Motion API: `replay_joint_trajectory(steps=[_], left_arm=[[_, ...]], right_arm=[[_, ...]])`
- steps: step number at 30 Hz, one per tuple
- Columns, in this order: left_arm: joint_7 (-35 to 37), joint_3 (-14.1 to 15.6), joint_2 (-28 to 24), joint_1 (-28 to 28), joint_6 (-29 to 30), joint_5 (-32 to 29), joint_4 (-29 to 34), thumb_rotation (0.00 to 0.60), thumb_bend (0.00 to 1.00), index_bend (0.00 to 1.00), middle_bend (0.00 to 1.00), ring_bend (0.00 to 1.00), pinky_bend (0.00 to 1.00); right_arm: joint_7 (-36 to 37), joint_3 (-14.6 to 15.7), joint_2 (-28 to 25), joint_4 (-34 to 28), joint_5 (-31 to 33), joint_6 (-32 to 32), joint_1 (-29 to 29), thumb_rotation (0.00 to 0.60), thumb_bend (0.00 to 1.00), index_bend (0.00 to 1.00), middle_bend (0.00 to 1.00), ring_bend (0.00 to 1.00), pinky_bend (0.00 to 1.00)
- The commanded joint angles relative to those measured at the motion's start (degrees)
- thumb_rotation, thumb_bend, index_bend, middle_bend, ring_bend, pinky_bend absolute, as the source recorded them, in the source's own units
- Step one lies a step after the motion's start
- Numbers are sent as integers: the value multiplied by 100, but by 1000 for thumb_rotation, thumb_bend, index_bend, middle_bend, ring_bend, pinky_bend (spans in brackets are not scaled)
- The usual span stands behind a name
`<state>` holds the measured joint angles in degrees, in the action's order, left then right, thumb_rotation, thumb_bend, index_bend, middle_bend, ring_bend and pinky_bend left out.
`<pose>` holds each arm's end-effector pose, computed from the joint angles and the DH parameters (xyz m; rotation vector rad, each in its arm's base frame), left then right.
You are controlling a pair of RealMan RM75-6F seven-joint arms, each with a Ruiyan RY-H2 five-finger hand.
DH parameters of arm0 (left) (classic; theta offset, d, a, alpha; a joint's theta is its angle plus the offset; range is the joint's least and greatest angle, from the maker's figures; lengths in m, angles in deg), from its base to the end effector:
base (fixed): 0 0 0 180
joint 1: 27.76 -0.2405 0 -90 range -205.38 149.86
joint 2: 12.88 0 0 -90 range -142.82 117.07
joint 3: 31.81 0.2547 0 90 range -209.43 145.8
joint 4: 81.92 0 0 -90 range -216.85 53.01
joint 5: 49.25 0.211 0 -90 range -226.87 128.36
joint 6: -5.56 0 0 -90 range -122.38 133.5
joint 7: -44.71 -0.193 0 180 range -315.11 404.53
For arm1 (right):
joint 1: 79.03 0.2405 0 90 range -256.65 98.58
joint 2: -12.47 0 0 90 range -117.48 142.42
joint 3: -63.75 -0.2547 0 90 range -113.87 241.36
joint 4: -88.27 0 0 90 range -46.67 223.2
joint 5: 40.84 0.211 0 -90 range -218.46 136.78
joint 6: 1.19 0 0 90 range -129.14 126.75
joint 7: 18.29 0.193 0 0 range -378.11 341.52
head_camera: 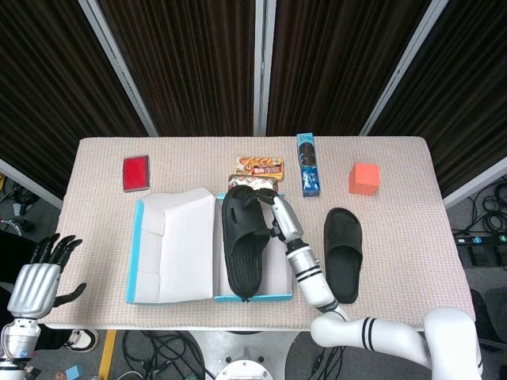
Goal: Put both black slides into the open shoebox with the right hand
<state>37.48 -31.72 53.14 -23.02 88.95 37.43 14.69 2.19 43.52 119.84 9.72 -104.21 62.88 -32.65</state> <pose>-0.2962 0.2162 0.1245 -1.4590 -0.9436 -0.8484 -0.0406 -0.3910 -0.0700 1.3050 -1.7275 1.7008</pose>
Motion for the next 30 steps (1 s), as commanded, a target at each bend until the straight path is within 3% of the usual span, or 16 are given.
replay_joint_trajectory(steps=[1, 15, 30], left_arm=[[0, 0, 0, 0, 0, 0, 0, 600, 196, 141, 117, 35, 79], [0, 0, 0, 0, 0, 0, 0, 600, 196, 142, 117, 35, 79], [0, 0, 0, 0, 0, 0, 0, 600, 195, 141, 117, 35, 78]], right_arm=[[387, -103, 296, 394, -192, -193, 94, 600, 139, 475, 438, 287, 145], [1569, -329, 1095, 1679, -480, -842, 439, 600, 108, 475, 436, 287, 155], [2233, -305, 1329, 2432, -764, -1170, 527, 600, 71, 474, 435, 274, 164]])
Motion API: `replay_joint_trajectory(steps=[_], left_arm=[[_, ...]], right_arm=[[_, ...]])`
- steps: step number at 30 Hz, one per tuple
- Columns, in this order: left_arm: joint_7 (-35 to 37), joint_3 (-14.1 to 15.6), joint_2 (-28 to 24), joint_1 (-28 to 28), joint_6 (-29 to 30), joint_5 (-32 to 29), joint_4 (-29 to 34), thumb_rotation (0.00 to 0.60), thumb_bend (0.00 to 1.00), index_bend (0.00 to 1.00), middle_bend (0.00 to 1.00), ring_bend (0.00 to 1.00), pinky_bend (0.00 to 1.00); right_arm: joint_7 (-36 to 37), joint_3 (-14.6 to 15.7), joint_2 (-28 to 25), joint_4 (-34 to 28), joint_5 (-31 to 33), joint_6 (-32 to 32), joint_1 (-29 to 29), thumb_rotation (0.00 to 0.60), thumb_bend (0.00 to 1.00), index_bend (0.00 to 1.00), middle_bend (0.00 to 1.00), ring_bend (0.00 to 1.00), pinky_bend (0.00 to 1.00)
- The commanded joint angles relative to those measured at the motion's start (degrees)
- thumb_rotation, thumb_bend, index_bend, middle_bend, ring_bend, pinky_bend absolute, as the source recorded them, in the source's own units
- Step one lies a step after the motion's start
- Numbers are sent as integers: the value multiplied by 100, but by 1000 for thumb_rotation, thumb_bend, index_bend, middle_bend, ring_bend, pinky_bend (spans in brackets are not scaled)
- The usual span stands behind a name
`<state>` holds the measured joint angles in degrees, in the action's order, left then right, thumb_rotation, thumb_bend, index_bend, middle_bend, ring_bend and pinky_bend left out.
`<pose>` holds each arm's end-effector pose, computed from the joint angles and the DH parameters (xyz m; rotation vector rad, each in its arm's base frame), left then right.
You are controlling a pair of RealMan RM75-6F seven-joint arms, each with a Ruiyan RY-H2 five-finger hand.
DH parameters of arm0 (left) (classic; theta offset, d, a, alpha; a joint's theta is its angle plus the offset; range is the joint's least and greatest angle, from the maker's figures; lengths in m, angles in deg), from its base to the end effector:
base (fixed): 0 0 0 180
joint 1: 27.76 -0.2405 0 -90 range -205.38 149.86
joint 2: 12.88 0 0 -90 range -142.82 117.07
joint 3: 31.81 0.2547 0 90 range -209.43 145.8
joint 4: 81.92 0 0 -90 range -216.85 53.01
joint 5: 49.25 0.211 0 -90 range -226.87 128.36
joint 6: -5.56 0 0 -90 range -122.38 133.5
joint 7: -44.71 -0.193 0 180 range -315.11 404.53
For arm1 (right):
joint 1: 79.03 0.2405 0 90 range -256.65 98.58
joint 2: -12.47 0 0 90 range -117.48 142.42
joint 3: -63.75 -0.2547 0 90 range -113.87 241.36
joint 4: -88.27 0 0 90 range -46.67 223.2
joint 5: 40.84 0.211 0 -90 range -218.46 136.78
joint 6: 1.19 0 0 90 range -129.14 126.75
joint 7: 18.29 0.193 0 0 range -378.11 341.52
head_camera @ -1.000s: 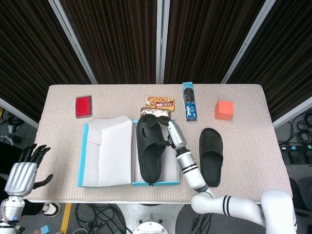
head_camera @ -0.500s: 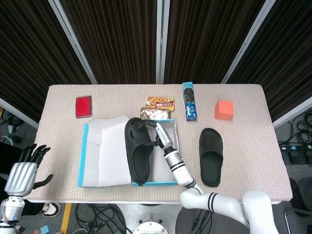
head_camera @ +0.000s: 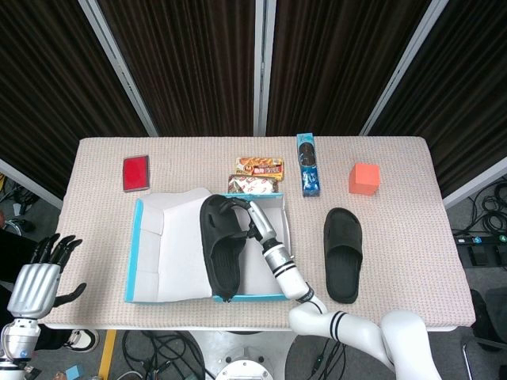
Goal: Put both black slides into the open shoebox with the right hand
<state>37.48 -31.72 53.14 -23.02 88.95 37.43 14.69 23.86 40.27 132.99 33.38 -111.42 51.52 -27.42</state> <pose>-0.2962 0.2162 0.1245 -1.4590 -0.9436 -0.8484 -0.0299 -0.4049 -0.1449 1.2673 -2.0008 1.7055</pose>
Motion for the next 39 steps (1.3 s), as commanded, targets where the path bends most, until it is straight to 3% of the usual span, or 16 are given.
replay_joint_trajectory(steps=[1, 30, 36, 39], left_arm=[[0, 0, 0, 0, 0, 0, 0, 600, 195, 141, 117, 35, 78], [0, 0, 0, 0, 0, 0, 0, 600, 194, 141, 117, 35, 78], [0, 0, 0, 0, 0, 0, 0, 600, 195, 141, 117, 35, 78], [0, 0, 0, 0, 0, 0, 0, 600, 195, 141, 117, 35, 78]], right_arm=[[100, 27, 21, 112, -69, -32, 0, 600, 70, 474, 435, 274, 164], [87, 757, 366, 1818, -1194, 644, 231, 600, 66, 473, 435, 276, 183], [219, 837, 409, 1889, -1202, 546, 233, 600, 61, 468, 428, 269, 185], [382, 864, 310, 1717, -1205, 452, 229, 600, 16, 407, 389, 218, 185]])
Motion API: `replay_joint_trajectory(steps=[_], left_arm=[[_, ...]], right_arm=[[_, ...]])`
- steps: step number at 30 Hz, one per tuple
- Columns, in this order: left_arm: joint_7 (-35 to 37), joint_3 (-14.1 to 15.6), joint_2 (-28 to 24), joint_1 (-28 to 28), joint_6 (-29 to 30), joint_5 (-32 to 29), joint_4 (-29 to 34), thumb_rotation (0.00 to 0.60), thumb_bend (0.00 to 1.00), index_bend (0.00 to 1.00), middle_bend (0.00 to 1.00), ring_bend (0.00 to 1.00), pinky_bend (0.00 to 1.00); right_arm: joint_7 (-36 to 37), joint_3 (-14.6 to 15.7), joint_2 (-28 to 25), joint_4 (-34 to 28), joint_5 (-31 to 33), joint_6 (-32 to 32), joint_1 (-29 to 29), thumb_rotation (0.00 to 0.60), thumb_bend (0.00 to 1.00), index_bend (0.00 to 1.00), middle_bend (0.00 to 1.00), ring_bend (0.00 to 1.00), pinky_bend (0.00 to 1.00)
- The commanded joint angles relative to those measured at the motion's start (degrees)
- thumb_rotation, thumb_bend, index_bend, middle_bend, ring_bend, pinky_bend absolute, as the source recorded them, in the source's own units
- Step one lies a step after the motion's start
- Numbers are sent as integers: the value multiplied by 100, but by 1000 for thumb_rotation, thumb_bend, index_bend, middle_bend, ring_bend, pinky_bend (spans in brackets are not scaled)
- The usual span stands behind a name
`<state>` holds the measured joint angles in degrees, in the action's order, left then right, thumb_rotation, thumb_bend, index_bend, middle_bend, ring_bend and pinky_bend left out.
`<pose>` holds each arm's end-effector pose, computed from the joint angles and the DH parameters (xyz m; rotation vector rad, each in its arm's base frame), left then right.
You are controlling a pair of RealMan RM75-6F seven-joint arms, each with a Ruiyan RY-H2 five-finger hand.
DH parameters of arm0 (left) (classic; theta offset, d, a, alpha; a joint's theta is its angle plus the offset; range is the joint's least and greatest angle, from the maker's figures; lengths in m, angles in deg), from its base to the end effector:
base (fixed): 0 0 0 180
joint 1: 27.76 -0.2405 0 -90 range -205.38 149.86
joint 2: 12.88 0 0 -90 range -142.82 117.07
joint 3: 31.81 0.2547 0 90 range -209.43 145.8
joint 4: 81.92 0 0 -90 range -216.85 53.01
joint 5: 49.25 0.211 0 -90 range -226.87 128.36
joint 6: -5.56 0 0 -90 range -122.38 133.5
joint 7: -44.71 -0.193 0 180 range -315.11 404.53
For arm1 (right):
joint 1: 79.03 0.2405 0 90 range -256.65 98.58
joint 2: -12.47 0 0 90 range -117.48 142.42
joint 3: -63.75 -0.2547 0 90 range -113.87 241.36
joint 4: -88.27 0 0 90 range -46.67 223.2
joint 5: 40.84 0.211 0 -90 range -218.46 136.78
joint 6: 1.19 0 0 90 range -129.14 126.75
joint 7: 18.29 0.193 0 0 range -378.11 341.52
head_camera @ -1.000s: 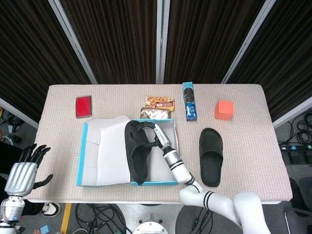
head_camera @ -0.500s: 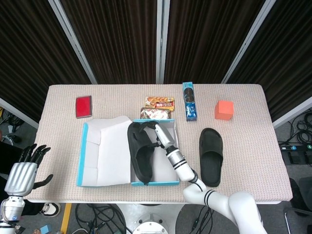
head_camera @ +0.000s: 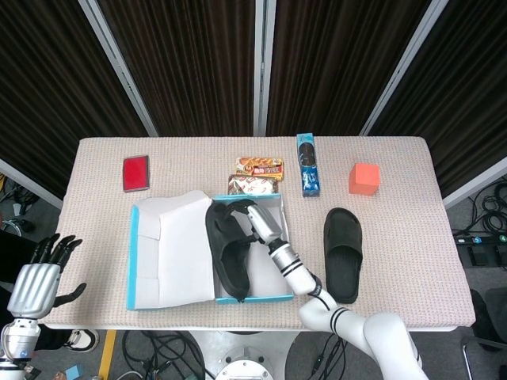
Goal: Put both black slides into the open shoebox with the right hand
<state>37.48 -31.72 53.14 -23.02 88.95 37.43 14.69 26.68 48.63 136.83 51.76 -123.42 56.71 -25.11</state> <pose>-0.2962 0.2162 0.1245 -1.4590 -0.9436 -0.8484 -0.0498 -0.4093 -0.1528 1.6153 -1.5994 1.6381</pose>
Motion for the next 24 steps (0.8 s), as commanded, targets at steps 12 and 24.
replay_joint_trajectory(steps=[12, 24], left_arm=[[0, 0, 0, 0, 0, 0, 0, 600, 195, 142, 117, 36, 78], [0, 0, 0, 0, 0, 0, 0, 600, 195, 142, 117, 35, 78]], right_arm=[[158, 56, -726, -1030, -22, -221, -39, 600, 0, 32, 156, 0, 44], [-120, 29, -1657, -2591, 177, -372, -322, 600, 0, 0, 86, 0, 18]])
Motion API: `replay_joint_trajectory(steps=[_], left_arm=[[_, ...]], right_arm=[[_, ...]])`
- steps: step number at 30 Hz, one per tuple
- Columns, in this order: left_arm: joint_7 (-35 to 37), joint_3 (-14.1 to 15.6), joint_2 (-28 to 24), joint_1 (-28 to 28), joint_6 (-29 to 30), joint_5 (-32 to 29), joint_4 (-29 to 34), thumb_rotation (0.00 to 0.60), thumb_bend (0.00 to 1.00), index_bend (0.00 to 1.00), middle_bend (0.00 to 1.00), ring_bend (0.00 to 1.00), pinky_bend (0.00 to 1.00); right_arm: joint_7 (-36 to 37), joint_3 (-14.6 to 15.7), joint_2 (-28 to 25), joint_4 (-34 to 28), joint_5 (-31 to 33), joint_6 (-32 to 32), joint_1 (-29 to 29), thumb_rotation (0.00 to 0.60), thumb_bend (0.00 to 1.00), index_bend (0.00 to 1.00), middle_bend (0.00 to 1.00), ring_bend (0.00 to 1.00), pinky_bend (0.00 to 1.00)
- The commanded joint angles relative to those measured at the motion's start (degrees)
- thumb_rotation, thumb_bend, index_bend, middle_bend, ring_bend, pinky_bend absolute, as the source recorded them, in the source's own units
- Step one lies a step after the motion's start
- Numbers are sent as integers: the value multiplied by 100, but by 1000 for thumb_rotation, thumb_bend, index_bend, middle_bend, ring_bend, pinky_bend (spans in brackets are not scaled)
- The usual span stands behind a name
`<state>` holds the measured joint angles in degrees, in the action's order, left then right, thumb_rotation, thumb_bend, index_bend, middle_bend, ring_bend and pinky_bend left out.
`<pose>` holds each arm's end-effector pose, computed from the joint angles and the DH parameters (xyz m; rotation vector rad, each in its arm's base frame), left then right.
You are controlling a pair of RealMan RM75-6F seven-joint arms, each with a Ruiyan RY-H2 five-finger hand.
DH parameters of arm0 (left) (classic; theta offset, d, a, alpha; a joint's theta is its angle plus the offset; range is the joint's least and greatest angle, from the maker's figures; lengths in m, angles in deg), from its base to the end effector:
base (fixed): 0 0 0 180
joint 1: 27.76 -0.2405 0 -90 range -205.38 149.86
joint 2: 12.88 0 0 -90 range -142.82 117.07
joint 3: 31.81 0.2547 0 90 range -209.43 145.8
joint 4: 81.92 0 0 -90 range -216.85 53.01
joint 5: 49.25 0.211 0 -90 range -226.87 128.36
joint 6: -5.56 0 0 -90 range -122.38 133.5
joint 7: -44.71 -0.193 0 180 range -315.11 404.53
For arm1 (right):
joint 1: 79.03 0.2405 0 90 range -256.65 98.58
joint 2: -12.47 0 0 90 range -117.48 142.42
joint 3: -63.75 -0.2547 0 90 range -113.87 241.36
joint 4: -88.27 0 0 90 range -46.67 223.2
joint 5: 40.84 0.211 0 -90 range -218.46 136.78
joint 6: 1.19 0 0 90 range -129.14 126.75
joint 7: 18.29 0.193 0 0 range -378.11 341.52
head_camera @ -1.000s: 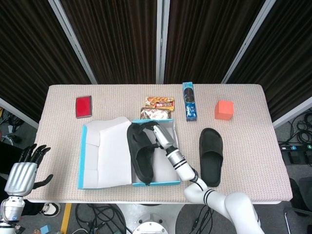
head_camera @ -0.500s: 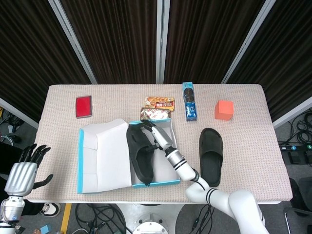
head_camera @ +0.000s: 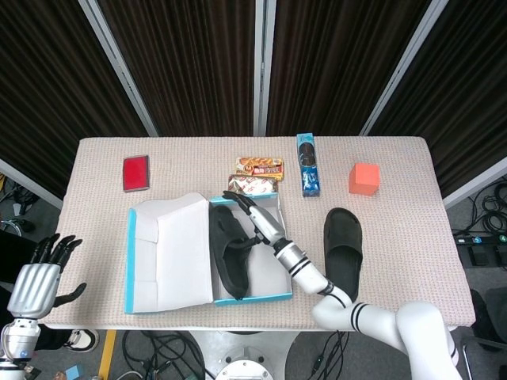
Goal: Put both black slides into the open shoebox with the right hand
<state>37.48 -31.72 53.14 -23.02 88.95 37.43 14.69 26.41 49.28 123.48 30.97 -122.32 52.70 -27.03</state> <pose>-0.2962 0.2162 0.1245 -1.4590 -0.9436 -0.8484 -0.0421 -0.4023 -0.1205 1.6650 -1.7555 1.6408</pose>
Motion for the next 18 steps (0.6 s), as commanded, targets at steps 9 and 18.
replay_joint_trajectory(steps=[9, 18], left_arm=[[0, 0, 0, 0, 0, 0, 0, 600, 195, 141, 117, 35, 78], [0, 0, 0, 0, 0, 0, 0, 600, 195, 141, 117, 35, 78]], right_arm=[[-124, -117, -1640, -2959, 229, 12, -507, 600, 0, 0, 88, 0, 26], [681, 14, -2588, -4313, 251, -646, -588, 600, 0, 0, 82, 0, 92]])
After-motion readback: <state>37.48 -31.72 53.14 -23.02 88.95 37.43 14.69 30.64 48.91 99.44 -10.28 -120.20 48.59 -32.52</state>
